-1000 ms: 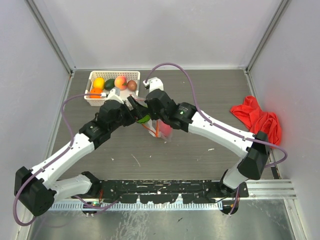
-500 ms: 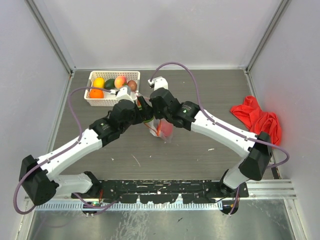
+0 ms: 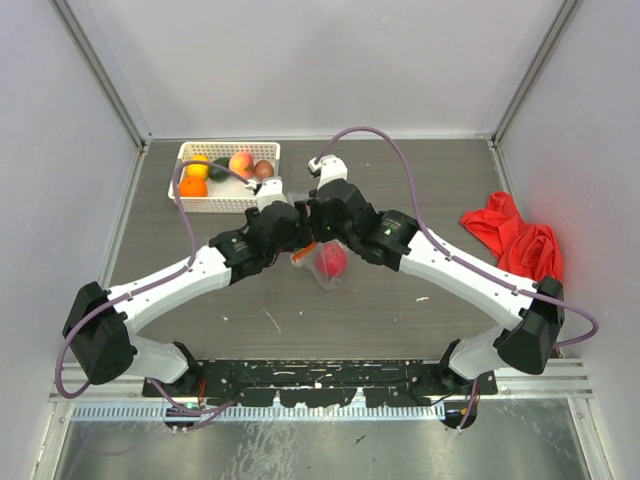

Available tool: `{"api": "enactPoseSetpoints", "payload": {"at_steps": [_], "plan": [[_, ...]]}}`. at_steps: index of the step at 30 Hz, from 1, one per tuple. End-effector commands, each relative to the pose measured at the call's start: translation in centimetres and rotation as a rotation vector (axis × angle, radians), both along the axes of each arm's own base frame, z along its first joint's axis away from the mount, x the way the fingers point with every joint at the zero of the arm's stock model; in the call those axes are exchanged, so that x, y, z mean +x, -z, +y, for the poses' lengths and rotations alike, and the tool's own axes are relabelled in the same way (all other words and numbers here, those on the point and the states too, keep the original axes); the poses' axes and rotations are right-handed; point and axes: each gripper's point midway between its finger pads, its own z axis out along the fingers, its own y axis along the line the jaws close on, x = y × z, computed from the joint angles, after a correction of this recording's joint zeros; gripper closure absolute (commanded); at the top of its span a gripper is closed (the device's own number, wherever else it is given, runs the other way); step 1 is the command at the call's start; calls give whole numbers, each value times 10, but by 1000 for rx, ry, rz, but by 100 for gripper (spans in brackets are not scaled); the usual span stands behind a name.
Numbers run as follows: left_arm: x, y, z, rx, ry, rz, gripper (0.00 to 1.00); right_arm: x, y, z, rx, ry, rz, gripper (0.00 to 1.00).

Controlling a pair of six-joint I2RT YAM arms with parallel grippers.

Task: Place the food in the zip-top bag and seal the zipper
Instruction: Place the fake fruit in the zipper food storage bag.

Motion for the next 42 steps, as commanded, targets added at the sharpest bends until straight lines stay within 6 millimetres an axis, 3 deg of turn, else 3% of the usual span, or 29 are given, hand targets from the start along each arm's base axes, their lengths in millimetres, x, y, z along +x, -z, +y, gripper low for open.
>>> {"api": "enactPoseSetpoints", "payload": {"at_steps": [1, 7, 12, 18, 26, 42], "plan": [[9, -34, 9, 27, -31, -91, 21, -4, -30, 14, 150, -32, -38, 99], [5, -51, 27, 74, -52, -118, 20, 1, -16, 5, 114, 12, -34, 99], [-9, -80, 6, -138, 35, -150, 19, 1, -8, 11, 120, -10, -14, 99], [-20, -97, -14, -281, 113, -134, 18, -1, -9, 15, 159, -33, -3, 99], [-27, -106, -24, -457, 164, -87, 17, 2, -11, 2, 223, -50, 35, 99], [-24, -99, -36, -495, 179, -71, 9, -2, -20, 8, 296, -117, 58, 99]]}}
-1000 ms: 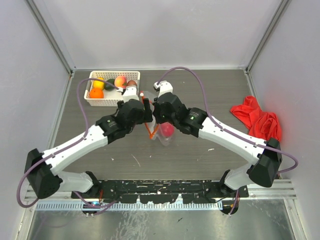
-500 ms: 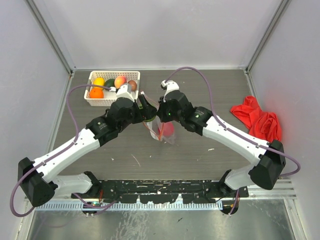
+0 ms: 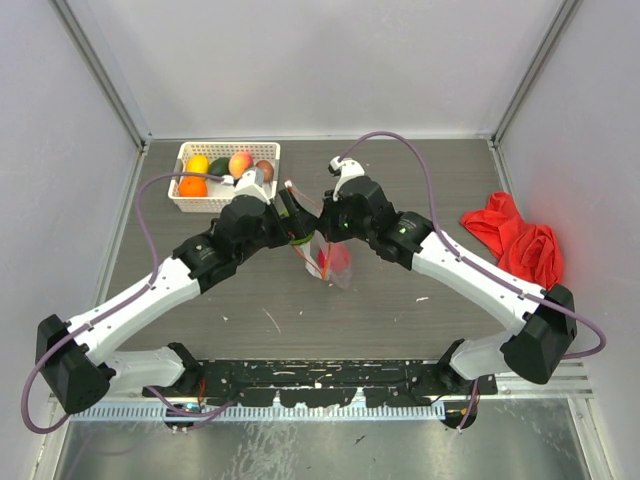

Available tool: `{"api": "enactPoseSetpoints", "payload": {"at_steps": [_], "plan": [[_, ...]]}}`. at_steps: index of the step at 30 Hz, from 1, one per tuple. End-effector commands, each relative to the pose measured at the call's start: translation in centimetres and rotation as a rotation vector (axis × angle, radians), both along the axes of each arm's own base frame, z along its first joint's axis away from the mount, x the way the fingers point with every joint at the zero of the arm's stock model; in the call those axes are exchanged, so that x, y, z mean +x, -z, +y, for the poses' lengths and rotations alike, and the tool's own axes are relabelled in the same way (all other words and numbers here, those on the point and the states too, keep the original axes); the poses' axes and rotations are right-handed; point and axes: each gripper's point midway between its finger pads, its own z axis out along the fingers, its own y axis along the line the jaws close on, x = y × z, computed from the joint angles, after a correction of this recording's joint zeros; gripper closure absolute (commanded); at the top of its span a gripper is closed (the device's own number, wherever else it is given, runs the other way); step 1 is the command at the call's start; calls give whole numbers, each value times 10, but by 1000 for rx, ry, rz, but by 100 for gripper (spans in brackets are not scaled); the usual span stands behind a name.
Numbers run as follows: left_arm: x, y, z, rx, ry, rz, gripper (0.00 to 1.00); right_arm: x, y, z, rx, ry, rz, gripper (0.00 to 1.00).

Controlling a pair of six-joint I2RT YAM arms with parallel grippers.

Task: Place the food in the zip-top bag and seal the zipper
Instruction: Place the fake fruit in the zipper food storage bag.

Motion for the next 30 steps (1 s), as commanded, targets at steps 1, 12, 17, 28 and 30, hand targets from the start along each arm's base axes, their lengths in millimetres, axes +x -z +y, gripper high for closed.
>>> {"api": "enactPoseSetpoints", "payload": {"at_steps": [1, 12, 17, 28, 30], "plan": [[2, -25, -18, -112, 40, -60, 8, -7, -44, 25, 176, -80, -56, 99], [10, -13, -16, -98, -4, -36, 14, -6, -45, 23, 201, -73, -42, 99], [11, -6, -12, -85, -26, -36, 27, -3, -41, 19, 191, -56, -41, 99], [-5, -15, 39, -39, -93, -32, 16, 6, -36, 13, 182, -42, -31, 99], [-9, -7, 43, -49, -91, -2, 16, 7, -36, 13, 182, -41, -30, 99]]}}
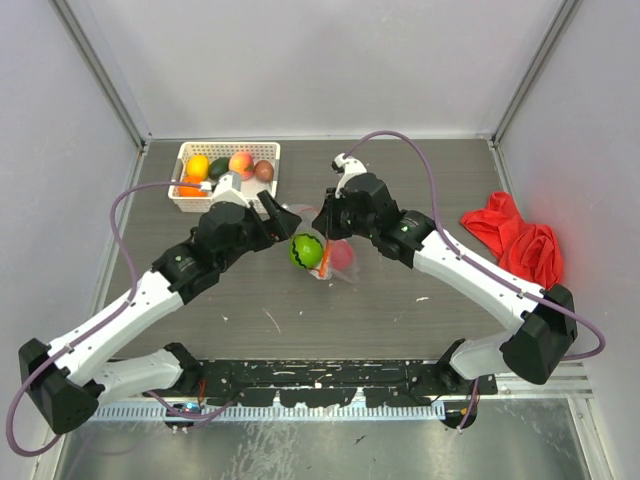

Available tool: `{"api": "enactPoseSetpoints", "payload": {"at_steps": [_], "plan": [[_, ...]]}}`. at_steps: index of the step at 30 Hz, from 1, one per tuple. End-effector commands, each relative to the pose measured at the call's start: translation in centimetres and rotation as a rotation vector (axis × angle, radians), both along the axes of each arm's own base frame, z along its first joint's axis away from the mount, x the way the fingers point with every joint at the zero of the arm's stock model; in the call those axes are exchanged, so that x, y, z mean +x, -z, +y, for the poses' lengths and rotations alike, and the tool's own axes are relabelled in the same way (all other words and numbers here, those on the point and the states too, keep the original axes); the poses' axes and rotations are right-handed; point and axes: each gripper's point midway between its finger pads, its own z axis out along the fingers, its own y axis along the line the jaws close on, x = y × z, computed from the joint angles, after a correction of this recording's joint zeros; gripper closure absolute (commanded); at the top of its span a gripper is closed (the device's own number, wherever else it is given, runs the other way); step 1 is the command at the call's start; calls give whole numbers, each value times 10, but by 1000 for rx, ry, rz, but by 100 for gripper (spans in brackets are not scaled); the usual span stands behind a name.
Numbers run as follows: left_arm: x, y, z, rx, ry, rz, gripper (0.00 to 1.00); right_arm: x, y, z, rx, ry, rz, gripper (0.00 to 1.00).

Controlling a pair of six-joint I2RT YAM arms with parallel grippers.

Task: Place the food in the zip-top bag and seal the zipper
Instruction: Place the fake fruit in the zipper food storage bag.

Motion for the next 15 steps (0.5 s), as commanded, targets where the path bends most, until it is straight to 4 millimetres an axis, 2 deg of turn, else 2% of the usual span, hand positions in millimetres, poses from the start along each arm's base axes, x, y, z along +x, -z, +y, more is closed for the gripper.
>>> {"api": "enactPoseSetpoints", "payload": {"at_steps": [1, 10, 15], "plan": [[-6, 6, 19, -18, -25, 30, 16, 5, -33, 6, 92, -8, -65, 99], [-20, 55, 56, -19, -77, 157, 19, 4, -36, 6, 102, -13, -64, 99], [-30, 79, 53, -19, -42, 214, 20, 4, -36, 7, 104, -17, -60, 99]]}}
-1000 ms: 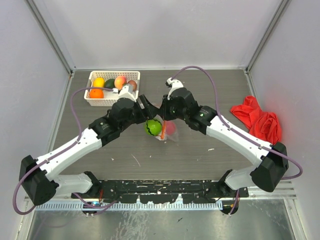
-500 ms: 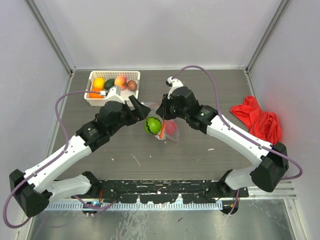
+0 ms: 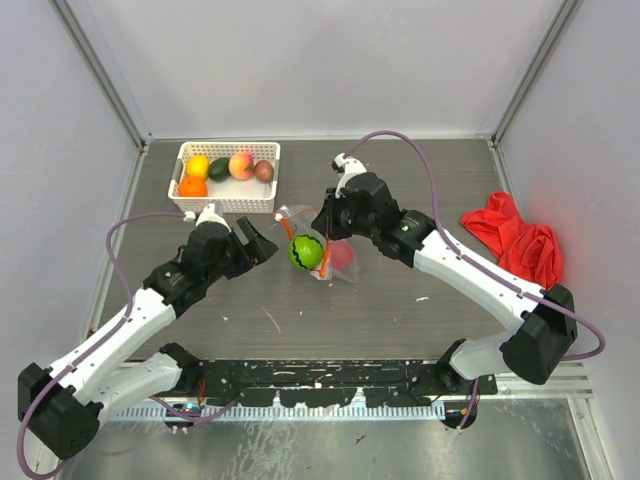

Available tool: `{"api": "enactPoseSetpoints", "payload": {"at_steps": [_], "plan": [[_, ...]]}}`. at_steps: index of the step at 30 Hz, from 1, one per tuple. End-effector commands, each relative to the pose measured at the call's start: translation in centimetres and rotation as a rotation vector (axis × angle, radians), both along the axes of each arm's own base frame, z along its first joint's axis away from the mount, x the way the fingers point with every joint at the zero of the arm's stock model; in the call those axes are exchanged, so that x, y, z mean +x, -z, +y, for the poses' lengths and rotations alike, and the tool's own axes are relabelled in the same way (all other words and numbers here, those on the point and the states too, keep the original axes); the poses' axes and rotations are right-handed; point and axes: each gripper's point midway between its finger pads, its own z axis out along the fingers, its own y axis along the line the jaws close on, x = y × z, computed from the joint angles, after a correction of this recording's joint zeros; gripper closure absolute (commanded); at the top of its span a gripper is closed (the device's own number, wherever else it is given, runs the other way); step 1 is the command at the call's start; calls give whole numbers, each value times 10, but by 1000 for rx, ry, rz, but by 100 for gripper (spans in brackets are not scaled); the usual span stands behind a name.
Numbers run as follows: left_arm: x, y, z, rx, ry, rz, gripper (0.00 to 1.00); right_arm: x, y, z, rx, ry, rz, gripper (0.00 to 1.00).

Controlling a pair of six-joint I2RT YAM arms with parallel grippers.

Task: Place the food in the zip-top bag and seal the zipper
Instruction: Place the fake fruit in the zipper food storage bag.

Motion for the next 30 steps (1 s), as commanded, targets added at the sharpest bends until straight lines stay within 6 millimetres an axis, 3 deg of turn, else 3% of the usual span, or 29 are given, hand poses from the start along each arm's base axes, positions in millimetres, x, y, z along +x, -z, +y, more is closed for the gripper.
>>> {"api": "enactPoseSetpoints", "payload": {"at_steps": [1, 6, 14, 20, 30], "plan": [[-8, 5, -11, -55, 57, 21, 20, 4, -35, 7, 94, -7, -69, 99], [-5, 17, -34, -98, 140, 55, 20, 3, -36, 7, 97, -11, -67, 99], [5, 7, -65, -197, 230, 37, 19, 2, -36, 9, 101, -19, -62, 99], [9, -4, -75, -271, 245, 13, 19, 1, -34, 9, 101, -23, -54, 99], [11, 4, -88, -273, 242, 44, 23, 1, -35, 11, 113, -29, -52, 99]]}}
